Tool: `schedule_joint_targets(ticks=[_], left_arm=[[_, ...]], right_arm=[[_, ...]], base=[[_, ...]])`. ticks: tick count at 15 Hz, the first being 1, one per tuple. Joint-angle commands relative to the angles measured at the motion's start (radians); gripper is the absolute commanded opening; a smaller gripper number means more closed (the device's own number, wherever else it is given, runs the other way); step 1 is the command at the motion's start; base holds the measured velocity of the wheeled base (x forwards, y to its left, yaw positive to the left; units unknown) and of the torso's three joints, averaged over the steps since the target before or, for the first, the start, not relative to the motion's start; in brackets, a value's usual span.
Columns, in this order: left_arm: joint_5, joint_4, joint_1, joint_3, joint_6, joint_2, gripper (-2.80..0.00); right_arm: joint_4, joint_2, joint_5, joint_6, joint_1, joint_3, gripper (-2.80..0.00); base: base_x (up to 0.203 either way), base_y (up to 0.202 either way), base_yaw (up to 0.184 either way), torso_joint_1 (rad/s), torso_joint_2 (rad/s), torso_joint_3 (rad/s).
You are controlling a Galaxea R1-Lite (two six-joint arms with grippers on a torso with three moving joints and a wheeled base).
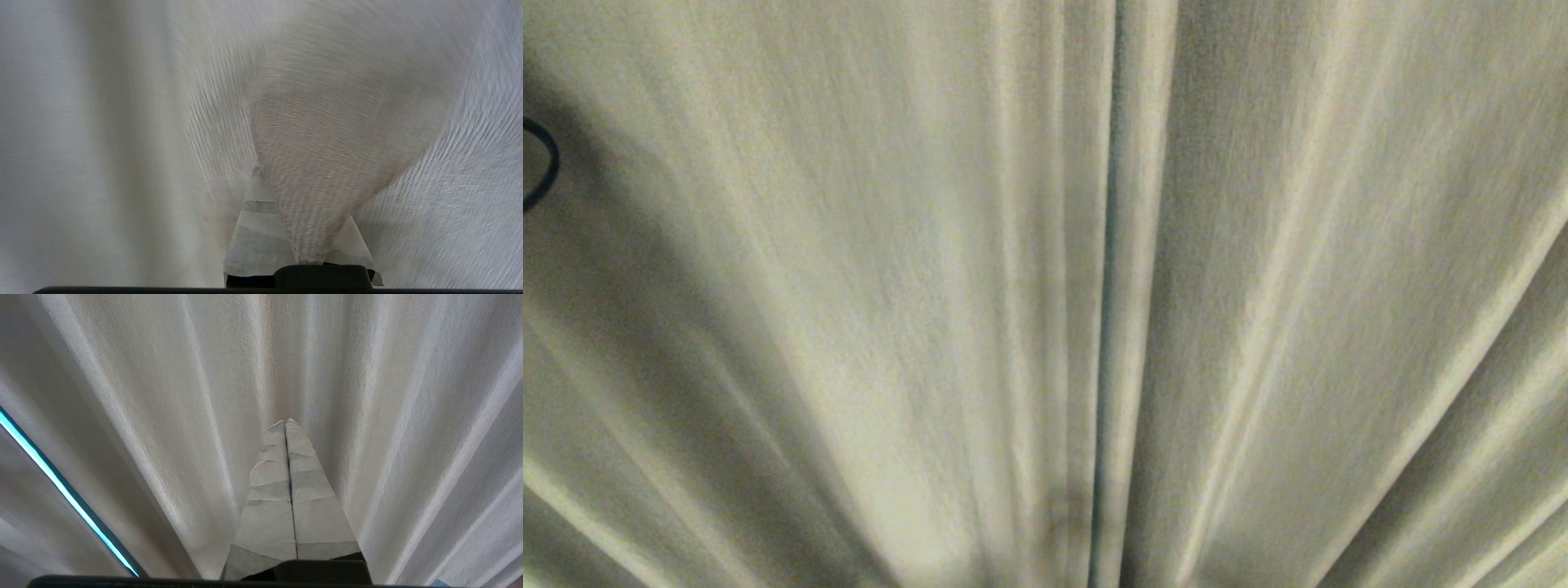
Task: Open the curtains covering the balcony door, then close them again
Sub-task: Pull the outer curtains open on both sides
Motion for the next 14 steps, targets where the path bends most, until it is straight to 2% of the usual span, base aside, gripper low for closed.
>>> schedule_joint_targets(ticks=[1, 2, 5, 8, 10, 14], left_arm=[[-0.024, -0.001, 0.072, 0.001, -0.028, -0.040, -2.80], [-0.050, 0.000, 0.115, 0.001, -0.037, -0.042, -2.80], [-0.188, 0.000, 0.276, -0.011, -0.075, -0.028, -2.80], [-0.313, 0.000, 0.394, -0.130, -0.122, 0.073, -2.80], [-0.350, 0.000, 0.446, -0.241, -0.133, 0.163, -2.80], [-0.371, -0.002, 0.505, -0.448, -0.138, 0.356, -2.80]], right_arm=[[0.000, 0.001, 0.000, 0.001, 0.000, 0.000, -2.80], [0.000, 0.001, 0.000, 0.001, 0.000, 0.000, -2.80], [0.000, 0.002, 0.000, 0.001, 0.000, 0.000, -2.80], [0.000, 0.002, 0.000, 0.001, 0.000, 0.000, -2.80], [0.000, 0.001, 0.000, 0.001, 0.000, 0.000, -2.80], [0.000, 0.000, 0.000, 0.001, 0.000, 0.000, -2.80]], base=[[0.000, 0.000, 0.000, 0.000, 0.00, 0.000], [0.000, 0.000, 0.000, 0.000, 0.00, 0.000], [0.000, 0.000, 0.000, 0.000, 0.00, 0.000], [0.000, 0.000, 0.000, 0.000, 0.00, 0.000], [0.000, 0.000, 0.000, 0.000, 0.00, 0.000], [0.000, 0.000, 0.000, 0.000, 0.00, 0.000]])
